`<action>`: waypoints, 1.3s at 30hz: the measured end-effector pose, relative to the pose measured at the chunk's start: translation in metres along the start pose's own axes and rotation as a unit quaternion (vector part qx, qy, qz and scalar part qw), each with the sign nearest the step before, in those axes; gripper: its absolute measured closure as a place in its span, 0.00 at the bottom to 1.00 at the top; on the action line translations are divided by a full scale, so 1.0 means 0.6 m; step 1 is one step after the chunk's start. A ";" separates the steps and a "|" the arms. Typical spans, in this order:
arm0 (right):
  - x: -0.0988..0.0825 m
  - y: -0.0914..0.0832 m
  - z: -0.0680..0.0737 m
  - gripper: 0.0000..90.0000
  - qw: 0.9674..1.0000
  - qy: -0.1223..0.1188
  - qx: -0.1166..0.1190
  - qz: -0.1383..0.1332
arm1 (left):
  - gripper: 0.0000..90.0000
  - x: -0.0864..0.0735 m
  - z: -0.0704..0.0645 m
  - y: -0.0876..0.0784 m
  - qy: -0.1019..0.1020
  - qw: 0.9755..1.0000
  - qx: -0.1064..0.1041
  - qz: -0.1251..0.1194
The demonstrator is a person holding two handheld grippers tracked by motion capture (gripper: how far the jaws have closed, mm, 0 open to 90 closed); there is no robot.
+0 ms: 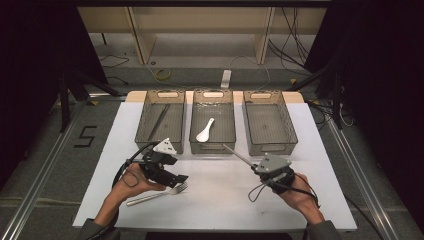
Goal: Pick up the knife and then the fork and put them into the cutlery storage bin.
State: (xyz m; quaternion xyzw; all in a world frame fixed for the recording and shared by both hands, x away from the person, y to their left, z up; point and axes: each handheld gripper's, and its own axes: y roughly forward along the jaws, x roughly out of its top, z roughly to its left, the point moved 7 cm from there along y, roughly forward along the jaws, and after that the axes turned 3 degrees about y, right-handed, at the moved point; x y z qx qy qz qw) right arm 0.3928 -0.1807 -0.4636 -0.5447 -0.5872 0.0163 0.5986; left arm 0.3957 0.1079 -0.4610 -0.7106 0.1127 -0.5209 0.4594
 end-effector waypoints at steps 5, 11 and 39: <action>0.009 0.006 -0.054 0.99 0.999 0.032 -0.027 0.006 | 0.24 -0.013 0.006 -0.005 -0.015 1.000 0.007 -0.007; 0.026 0.015 -0.104 0.99 0.997 0.051 -0.051 0.009 | 0.23 -0.032 0.019 -0.017 -0.048 0.998 0.025 -0.016; 0.078 0.094 -0.230 0.99 0.983 0.156 -0.080 0.045 | 0.19 -0.081 0.032 -0.036 -0.073 0.995 0.058 -0.043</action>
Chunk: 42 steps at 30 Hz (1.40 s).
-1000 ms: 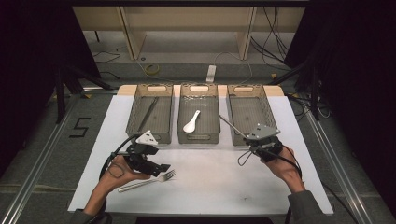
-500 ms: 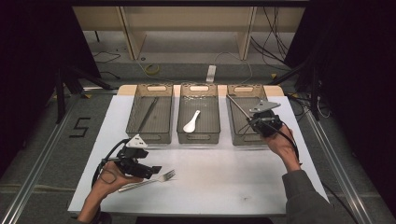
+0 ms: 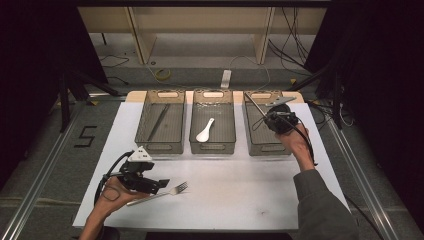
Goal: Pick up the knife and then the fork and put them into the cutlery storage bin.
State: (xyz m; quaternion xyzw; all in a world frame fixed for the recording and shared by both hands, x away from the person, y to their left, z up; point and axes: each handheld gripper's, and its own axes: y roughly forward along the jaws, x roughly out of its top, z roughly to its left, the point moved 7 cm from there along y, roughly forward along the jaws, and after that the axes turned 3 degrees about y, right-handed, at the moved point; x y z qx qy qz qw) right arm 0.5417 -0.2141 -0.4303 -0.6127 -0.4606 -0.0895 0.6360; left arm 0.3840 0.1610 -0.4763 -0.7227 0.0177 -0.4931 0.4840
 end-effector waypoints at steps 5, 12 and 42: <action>0.000 0.014 -0.005 0.99 1.000 0.024 0.004 0.005 | 0.19 0.002 -0.002 -0.003 -0.010 1.000 -0.003 -0.018; 0.009 0.027 -0.008 0.99 0.999 0.032 0.001 0.010 | 0.18 0.000 -0.004 0.000 -0.007 1.000 -0.001 -0.015; 0.023 0.010 -0.006 0.46 0.994 0.085 0.065 -0.020 | 0.20 -0.012 -0.001 0.007 -0.002 1.000 -0.006 0.017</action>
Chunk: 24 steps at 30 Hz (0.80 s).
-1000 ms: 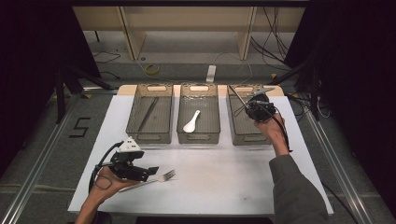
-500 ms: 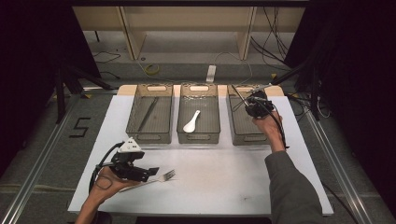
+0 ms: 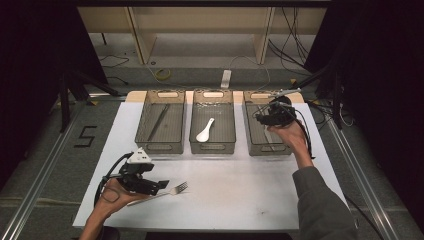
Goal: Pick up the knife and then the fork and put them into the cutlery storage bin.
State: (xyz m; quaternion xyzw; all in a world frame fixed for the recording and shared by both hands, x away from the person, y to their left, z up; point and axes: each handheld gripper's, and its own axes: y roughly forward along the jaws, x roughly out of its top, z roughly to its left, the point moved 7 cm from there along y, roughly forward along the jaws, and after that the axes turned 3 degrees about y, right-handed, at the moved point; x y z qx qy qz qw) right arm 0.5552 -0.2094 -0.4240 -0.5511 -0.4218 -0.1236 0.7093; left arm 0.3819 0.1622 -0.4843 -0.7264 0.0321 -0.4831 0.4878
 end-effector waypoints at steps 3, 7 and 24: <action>-0.007 -0.020 0.015 0.41 1.000 -0.009 0.028 -0.006 | 0.20 -0.005 0.004 0.002 0.003 1.000 0.002 0.013; -0.020 -0.049 0.046 0.38 0.998 -0.028 0.052 -0.015 | 0.20 -0.008 0.006 0.002 0.005 1.000 0.008 0.024; -0.140 -0.110 0.156 0.32 0.990 -0.057 0.123 -0.036 | 0.24 -0.032 0.005 0.011 0.021 0.994 0.014 0.105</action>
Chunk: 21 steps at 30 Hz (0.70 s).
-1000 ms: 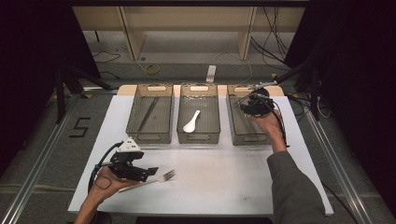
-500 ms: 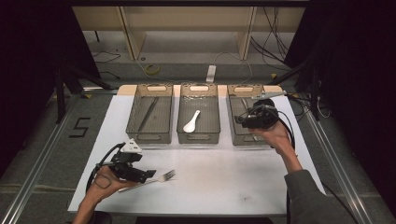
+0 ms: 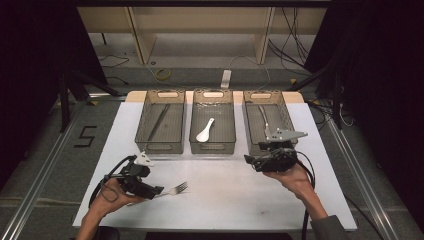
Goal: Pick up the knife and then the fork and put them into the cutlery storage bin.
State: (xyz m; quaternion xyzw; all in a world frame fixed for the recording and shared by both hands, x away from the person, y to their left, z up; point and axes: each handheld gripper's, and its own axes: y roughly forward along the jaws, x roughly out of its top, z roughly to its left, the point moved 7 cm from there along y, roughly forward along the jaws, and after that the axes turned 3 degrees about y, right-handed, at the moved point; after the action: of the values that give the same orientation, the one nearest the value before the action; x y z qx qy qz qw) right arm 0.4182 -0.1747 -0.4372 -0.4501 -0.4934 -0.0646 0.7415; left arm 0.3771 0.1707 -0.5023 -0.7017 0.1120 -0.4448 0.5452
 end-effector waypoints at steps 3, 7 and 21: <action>-0.016 -0.002 0.013 0.32 1.000 -0.004 0.009 0.005 | 0.24 -0.006 -0.001 0.006 0.004 1.000 0.004 0.021; -0.032 -0.002 0.023 0.32 1.000 -0.001 0.014 0.008 | 0.27 -0.010 0.000 0.008 0.006 0.999 0.005 0.033; -0.064 -0.015 0.036 0.31 1.000 0.006 0.019 0.003 | 0.44 -0.030 -0.003 0.018 0.030 0.995 0.012 0.098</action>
State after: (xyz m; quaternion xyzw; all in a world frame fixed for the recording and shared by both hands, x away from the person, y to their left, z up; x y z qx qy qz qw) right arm 0.3793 -0.1775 -0.4597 -0.4373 -0.4886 -0.0559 0.7529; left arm 0.3687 0.1769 -0.5208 -0.6669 0.1913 -0.4115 0.5910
